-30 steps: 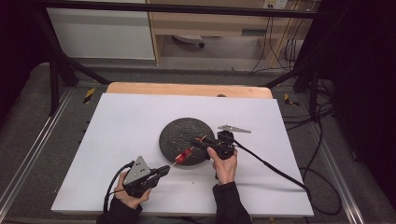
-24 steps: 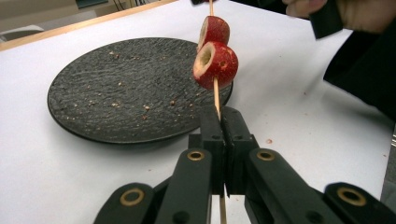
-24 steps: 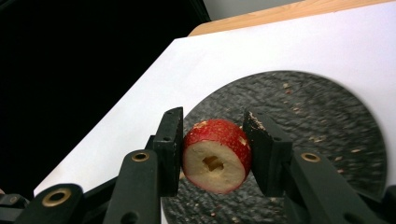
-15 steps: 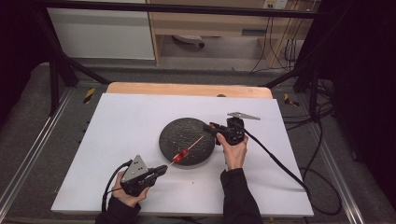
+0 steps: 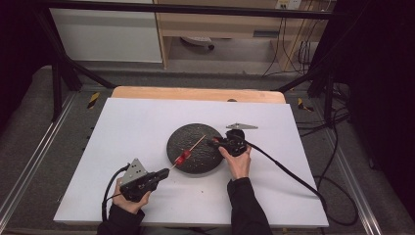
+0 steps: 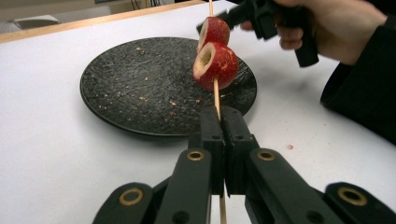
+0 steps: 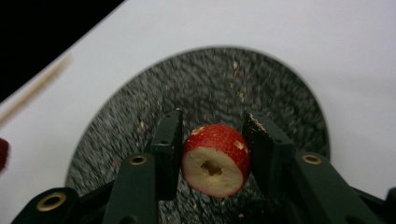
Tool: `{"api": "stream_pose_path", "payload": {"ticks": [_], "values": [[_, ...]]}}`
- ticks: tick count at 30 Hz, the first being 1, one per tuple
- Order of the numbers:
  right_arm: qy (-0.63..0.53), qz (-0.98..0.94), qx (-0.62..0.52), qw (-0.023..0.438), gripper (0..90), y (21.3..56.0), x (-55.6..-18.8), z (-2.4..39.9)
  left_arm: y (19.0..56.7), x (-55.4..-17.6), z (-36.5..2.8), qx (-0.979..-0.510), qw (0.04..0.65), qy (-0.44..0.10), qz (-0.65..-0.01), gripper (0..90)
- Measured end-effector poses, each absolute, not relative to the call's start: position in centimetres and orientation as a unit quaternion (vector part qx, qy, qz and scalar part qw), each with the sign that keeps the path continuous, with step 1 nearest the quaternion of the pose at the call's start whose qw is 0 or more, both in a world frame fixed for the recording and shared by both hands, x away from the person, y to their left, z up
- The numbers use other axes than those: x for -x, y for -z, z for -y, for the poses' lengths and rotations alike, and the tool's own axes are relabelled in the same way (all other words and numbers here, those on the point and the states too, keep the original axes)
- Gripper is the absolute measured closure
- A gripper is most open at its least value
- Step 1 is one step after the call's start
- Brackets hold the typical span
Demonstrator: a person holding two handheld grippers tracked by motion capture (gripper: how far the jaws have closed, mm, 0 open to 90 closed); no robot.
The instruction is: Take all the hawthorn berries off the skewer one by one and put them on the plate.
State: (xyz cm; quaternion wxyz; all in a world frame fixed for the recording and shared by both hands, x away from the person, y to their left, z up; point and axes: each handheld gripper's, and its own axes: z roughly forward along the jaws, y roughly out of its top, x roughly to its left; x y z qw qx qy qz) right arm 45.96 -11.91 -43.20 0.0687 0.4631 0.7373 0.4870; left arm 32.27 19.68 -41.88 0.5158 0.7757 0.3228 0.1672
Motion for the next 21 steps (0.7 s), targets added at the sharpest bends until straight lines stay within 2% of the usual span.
{"api": "stream_pose_path", "payload": {"ticks": [9,12,15,16,21], "values": [[-0.466,-0.759,-0.45,0.065,55.9,44.7,-45.7,11.2,42.1,-32.4,-19.6,-0.778,0.51,-0.165,-0.327,88.3],[-0.476,-0.756,-0.444,0.069,51.4,44.2,-45.5,11.4,42.0,-32.3,-19.6,-0.778,0.511,-0.164,-0.327,88.3],[-0.495,-0.748,-0.436,0.074,42.3,42.7,-44.8,11.8,42.0,-32.3,-19.6,-0.777,0.512,-0.164,-0.326,88.3],[-0.495,-0.748,-0.436,0.074,42.3,42.7,-44.8,11.8,42.0,-32.3,-19.6,-0.777,0.513,-0.163,-0.327,88.3],[-0.509,-0.748,-0.419,0.074,20.0,41.1,-43.4,12.2,42.1,-32.2,-19.4,-0.779,0.513,-0.161,-0.322,88.3]]}}
